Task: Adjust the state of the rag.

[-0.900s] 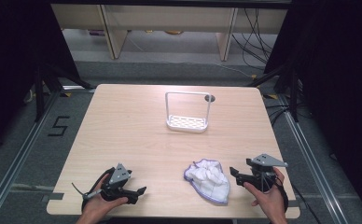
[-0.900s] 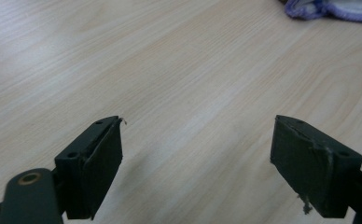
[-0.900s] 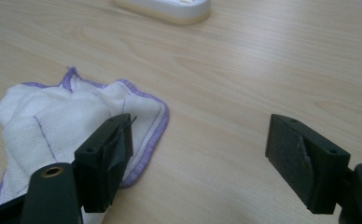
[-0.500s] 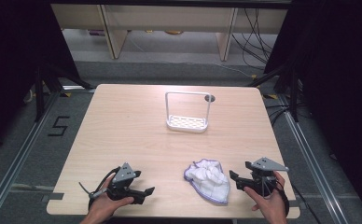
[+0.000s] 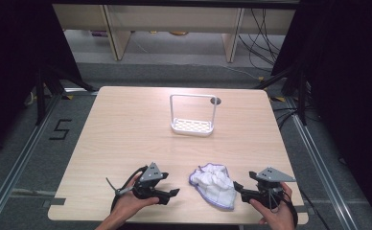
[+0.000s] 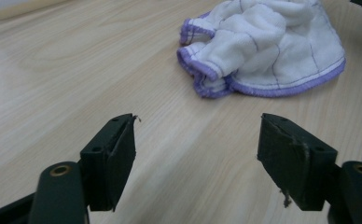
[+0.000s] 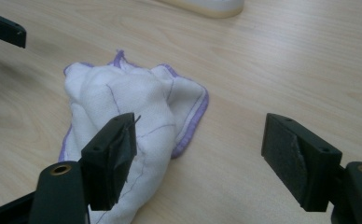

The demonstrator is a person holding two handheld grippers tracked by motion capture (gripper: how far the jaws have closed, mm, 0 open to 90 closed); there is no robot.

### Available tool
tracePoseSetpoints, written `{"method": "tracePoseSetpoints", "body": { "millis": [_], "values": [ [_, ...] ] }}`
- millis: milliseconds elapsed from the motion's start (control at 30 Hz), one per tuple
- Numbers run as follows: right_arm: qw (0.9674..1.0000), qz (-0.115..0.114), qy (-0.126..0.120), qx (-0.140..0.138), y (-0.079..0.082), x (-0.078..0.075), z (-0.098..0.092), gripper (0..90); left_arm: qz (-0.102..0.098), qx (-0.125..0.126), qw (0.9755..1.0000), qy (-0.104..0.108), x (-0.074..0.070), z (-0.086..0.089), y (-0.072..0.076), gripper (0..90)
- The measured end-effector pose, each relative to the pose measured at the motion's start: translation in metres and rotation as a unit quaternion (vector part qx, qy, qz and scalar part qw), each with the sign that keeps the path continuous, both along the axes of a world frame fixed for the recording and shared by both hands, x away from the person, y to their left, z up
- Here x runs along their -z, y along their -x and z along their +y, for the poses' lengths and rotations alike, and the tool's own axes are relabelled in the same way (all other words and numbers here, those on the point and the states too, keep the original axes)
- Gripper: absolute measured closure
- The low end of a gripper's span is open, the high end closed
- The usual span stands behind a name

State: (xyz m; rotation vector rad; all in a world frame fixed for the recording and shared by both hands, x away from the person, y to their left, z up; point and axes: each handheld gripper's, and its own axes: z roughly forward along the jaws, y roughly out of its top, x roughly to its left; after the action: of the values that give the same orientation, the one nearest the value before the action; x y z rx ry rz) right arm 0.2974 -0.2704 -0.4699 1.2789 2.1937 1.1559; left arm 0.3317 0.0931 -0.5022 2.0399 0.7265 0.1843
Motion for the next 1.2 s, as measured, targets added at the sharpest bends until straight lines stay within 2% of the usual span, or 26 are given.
{"method": "tracePoseSetpoints", "body": {
  "millis": [33, 67, 100, 300, 400, 433, 467, 500, 600, 667, 700, 767, 800, 867, 933, 967, 1000, 1033, 1100, 1133, 1200],
  "values": [
    [1.0, -0.001, -0.006, 0.004, 0.001, 0.001, 0.002, 27.6, -0.001, 0.004, 1.0, -0.003, 0.0, -0.003, -0.002, 30.0],
    [0.9999, -0.008, 0.007, -0.003, 0.0, 0.0, 0.0, 27.7, -0.004, 0.006, 1.0, -0.002, 0.0, -0.006, -0.004, 30.6],
    [0.9999, -0.01, 0.008, -0.005, 0.001, 0.0, 0.0, 27.7, -0.001, 0.008, 1.0, -0.002, -0.001, -0.009, -0.006, 32.7],
    [1.0, -0.003, 0.008, -0.005, 0.001, 0.001, 0.001, 28.3, -0.011, 0.021, 0.9997, -0.008, -0.001, -0.022, -0.015, 36.1],
    [0.9999, -0.005, 0.009, -0.006, 0.001, 0.001, 0.001, 28.5, -0.01, 0.027, 0.9996, -0.006, -0.001, -0.029, -0.018, 37.2],
    [1.0, 0.003, 0.003, -0.002, 0.003, 0.001, 0.003, 28.6, -0.009, 0.027, 0.9995, -0.01, 0.0, -0.032, -0.019, 37.2],
    [1.0, -0.003, 0.004, -0.007, 0.002, 0.001, 0.003, 28.8, -0.008, 0.031, 0.9994, -0.009, 0.001, -0.034, -0.021, 37.2],
    [0.9999, -0.006, 0.004, -0.014, 0.001, 0.001, 0.002, 29.7, -0.006, 0.035, 0.9993, -0.014, 0.002, -0.037, -0.021, 37.8],
    [0.9999, -0.007, 0.007, -0.012, 0.001, 0.001, 0.002, 29.8, -0.01, 0.045, 0.9986, -0.024, 0.004, -0.045, -0.024, 38.2],
    [1.0, 0.002, 0.003, -0.006, 0.002, 0.001, 0.003, 29.7, -0.022, 0.049, 0.9979, -0.035, 0.006, -0.05, -0.025, 38.7],
    [0.9998, -0.012, 0.009, -0.015, 0.0, 0.002, 0.002, 29.7, -0.027, 0.049, 0.9978, -0.035, 0.007, -0.052, -0.026, 42.3],
    [0.9998, -0.012, 0.01, -0.013, 0.001, 0.002, 0.002, 29.7, -0.032, 0.056, 0.9971, -0.041, 0.008, -0.055, -0.027, 44.7],
    [0.9998, -0.012, 0.009, -0.011, 0.001, 0.002, 0.003, 29.8, -0.037, 0.058, 0.9966, -0.044, 0.009, -0.057, -0.027, 49.5],
    [0.9998, -0.011, 0.007, -0.015, 0.0, 0.002, 0.003, 29.7, -0.057, 0.069, 0.9949, -0.046, 0.011, -0.059, -0.028, 62.5],
    [0.9998, -0.01, 0.007, -0.014, 0.0, 0.003, 0.003, 29.8, -0.062, 0.08, 0.9935, -0.051, 0.009, -0.058, -0.029, 80.2],
    [0.9998, -0.01, 0.01, -0.016, 0.0, 0.003, 0.002, 29.8, -0.061, 0.084, 0.9934, -0.05, 0.008, -0.058, -0.029, 82.3],
    [0.9998, -0.008, 0.011, -0.016, 0.0, 0.003, 0.002, 30.0, -0.07, 0.086, 0.9924, -0.055, 0.005, -0.056, -0.028, 83.1],
    [0.9998, -0.009, 0.009, -0.017, 0.0, 0.003, 0.002, 30.6, -0.071, 0.091, 0.992, -0.05, -0.002, -0.052, -0.027, 83.7],
    [0.9997, -0.005, 0.009, -0.021, 0.0, 0.003, 0.003, 31.1, -0.072, 0.091, 0.9922, -0.046, -0.007, -0.049, -0.026, 83.8],
    [0.9997, -0.005, 0.009, -0.021, 0.0, 0.003, 0.003, 31.1, -0.07, 0.091, 0.9927, -0.036, -0.009, -0.048, -0.025, 83.8],
    [0.9997, -0.003, 0.008, -0.023, 0.0, 0.003, 0.005, 31.1, -0.069, 0.088, 0.9929, -0.038, -0.015, -0.044, -0.023, 83.8]
  ]
}}
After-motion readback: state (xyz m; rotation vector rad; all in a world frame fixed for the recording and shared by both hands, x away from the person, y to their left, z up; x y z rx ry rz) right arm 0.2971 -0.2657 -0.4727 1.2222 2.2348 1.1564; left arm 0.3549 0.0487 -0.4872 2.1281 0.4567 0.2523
